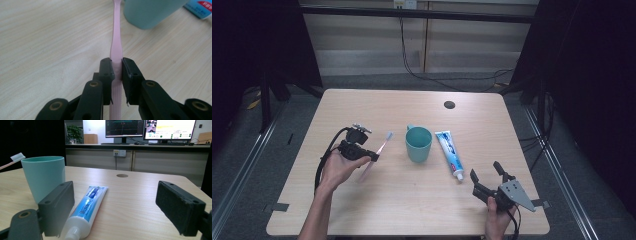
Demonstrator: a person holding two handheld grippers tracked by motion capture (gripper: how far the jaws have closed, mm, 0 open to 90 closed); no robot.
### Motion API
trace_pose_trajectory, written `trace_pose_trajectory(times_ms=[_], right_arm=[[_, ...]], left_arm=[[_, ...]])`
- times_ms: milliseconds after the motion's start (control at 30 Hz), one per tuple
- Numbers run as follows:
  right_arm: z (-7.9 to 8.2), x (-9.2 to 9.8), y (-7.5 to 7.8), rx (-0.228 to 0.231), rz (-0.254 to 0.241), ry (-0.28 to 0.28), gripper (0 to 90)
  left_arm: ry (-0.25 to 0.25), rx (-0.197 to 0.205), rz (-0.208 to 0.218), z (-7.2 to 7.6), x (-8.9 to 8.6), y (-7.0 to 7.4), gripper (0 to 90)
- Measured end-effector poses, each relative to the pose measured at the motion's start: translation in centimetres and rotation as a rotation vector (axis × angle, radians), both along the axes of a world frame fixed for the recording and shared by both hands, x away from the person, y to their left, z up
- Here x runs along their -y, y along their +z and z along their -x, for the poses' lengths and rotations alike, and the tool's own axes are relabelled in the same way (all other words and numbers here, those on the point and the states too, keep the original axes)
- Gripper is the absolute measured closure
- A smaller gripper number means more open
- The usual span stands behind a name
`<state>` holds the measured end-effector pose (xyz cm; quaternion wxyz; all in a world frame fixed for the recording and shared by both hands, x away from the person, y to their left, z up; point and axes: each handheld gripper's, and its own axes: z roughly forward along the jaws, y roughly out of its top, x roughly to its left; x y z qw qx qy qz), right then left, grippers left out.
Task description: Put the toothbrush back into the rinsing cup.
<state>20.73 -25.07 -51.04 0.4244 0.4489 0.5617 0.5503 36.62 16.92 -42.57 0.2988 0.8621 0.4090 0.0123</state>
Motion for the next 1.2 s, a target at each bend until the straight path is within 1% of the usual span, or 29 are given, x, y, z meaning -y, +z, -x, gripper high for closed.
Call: trace_pose_trajectory(times_ms=[67,133,167,200,233,300,333,367,400,433,500,567,600,633,667,733,800,833,900,933,967,1067,1167,1200], right_arm=[[0.0,0.0,0.0,-0.001,-0.001,0.001,14.7],[0.0,0.0,0.0,0.0,0.0,0.001,14.6],[0.0,0.0,0.0,-0.001,0.0,0.001,14.7],[0.0,0.0,0.0,-0.001,0.0,0.001,14.7],[0.0,0.0,0.0,-0.001,0.0,0.001,14.7],[0.0,0.0,0.0,-0.002,0.0,0.0,14.7],[0.0,0.0,0.0,-0.002,0.001,0.001,14.7],[0.0,0.0,0.0,-0.001,0.0,0.001,14.7],[0.0,0.0,0.0,-0.001,0.0,0.001,14.7],[0.0,0.0,0.0,-0.002,0.001,0.001,14.7],[0.0,0.0,0.0,0.0,0.0,0.0,14.6],[0.0,0.0,0.0,-0.001,-0.001,0.001,14.7],[0.0,0.0,0.0,-0.001,-0.001,0.001,14.7],[0.0,0.0,0.0,-0.002,0.0,0.001,14.7],[0.0,0.0,0.0,0.0,0.0,0.0,14.7],[0.0,0.0,0.0,0.0,-0.001,0.0,14.7],[0.0,0.0,0.0,0.0,0.0,0.0,14.7],[0.0,0.0,0.0,-0.001,0.0,0.001,14.7],[0.0,0.0,0.0,0.0,-0.002,0.001,14.7],[0.0,0.0,0.0,0.0,-0.002,0.001,14.7],[0.0,0.0,0.0,-0.002,0.001,0.001,14.7],[0.0,0.0,0.0,-0.002,-0.001,0.001,14.7],[0.0,0.0,0.0,-0.001,0.001,0.001,14.7],[0.0,0.0,0.0,-0.001,0.001,0.001,14.7]], left_arm=[[0.015,-0.004,0.016,0.0,-0.1,0.2,78.8],[0.024,-0.001,0.019,0.1,-0.2,0.3,78.8],[0.023,0.015,0.035,0.2,-0.3,0.4,78.8],[0.023,0.015,0.035,0.2,-0.3,0.4,78.8],[0.028,0.035,0.054,0.4,-0.3,0.6,78.8],[0.037,0.057,0.068,0.5,-0.5,1.0,78.8],[0.037,0.057,0.068,0.5,-0.5,1.0,78.8],[0.046,0.075,0.082,0.6,-0.6,1.2,78.8],[0.066,0.088,0.089,0.7,-0.7,1.4,78.8],[0.069,0.096,0.096,0.7,-0.9,1.6,78.8],[0.072,0.117,0.128,0.8,-1.0,1.8,78.8],[0.08,0.14,0.14,0.8,-1.2,2.0,78.8],[0.08,0.14,0.14,0.8,-1.2,2.0,78.8],[0.075,0.161,0.153,0.9,-1.3,2.2,78.8],[0.067,0.172,0.16,1.0,-1.3,2.3,78.8],[0.067,0.178,0.171,1.1,-1.4,2.4,78.8],[0.058,0.203,0.186,1.2,-1.4,2.6,78.8],[0.065,0.21,0.203,1.3,-1.4,2.7,78.8],[0.06,0.239,0.21,1.4,-1.4,2.9,78.8],[0.06,0.239,0.21,1.4,-1.4,2.9,78.8],[0.06,0.26,0.225,1.6,-1.5,3.1,78.8],[0.056,0.264,0.236,1.6,-1.5,3.2,78.8],[0.057,0.29,0.256,1.7,-1.4,3.3,78.8],[0.057,0.29,0.256,1.7,-1.4,3.3,78.8]])
